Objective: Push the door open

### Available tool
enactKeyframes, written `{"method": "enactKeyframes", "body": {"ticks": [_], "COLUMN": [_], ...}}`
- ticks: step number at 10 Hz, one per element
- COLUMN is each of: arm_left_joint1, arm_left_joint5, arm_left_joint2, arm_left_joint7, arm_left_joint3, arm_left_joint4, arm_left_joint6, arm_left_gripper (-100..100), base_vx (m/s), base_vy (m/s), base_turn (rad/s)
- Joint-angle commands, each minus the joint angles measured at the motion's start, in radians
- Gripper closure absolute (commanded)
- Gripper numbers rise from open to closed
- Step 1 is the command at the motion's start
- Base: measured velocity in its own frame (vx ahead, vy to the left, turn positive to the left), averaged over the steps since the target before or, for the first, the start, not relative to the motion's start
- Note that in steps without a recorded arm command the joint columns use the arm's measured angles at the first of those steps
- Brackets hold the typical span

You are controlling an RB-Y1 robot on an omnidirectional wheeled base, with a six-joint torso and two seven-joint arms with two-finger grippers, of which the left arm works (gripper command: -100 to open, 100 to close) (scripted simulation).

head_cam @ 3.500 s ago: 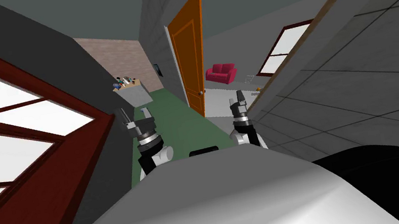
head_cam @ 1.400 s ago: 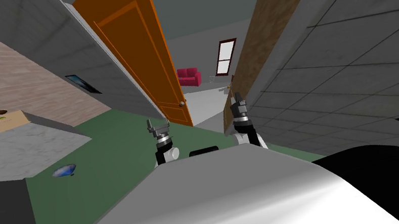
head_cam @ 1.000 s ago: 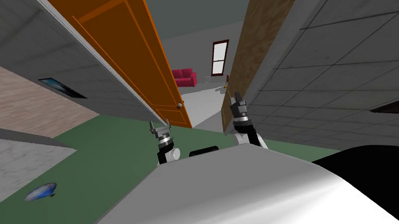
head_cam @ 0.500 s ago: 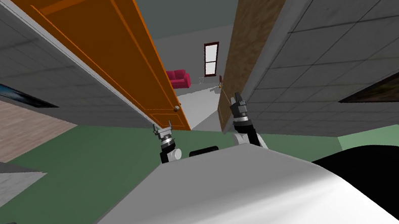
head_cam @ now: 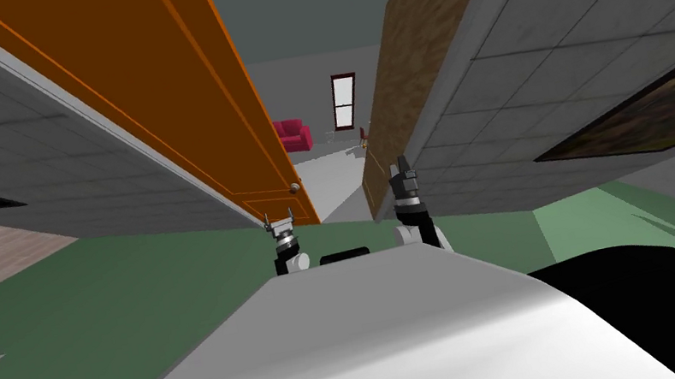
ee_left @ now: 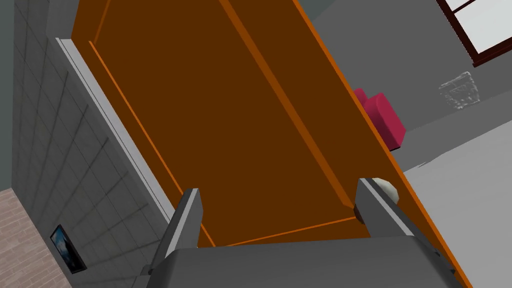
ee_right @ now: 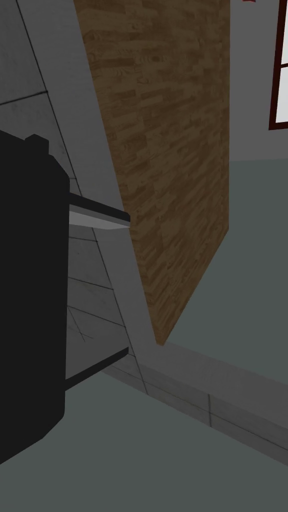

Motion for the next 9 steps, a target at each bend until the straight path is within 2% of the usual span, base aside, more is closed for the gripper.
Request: {"method": "enactKeyframes", "body": {"ticks": [1, 6, 9], "arm_left_joint1": [-0.006, -0.021, -0.035], "arm_left_joint5": [0.016, 0.063, 0.108], "arm_left_joint2": [0.001, -0.006, -0.015], "arm_left_joint7": [0.023, 0.079, 0.133], "arm_left_joint3": [-0.004, -0.017, -0.031], "arm_left_joint4": [0.031, 0.113, 0.192], "arm_left_joint6": [-0.01, -0.035, -0.058], "arm_left_gripper": [-100, -100, -100], "base_vx": [0.038, 0.03, 0.043], "base_vy": [0.1, 0.099, 0.154], "base_turn": [-0.194, -0.187, -0.297]}}
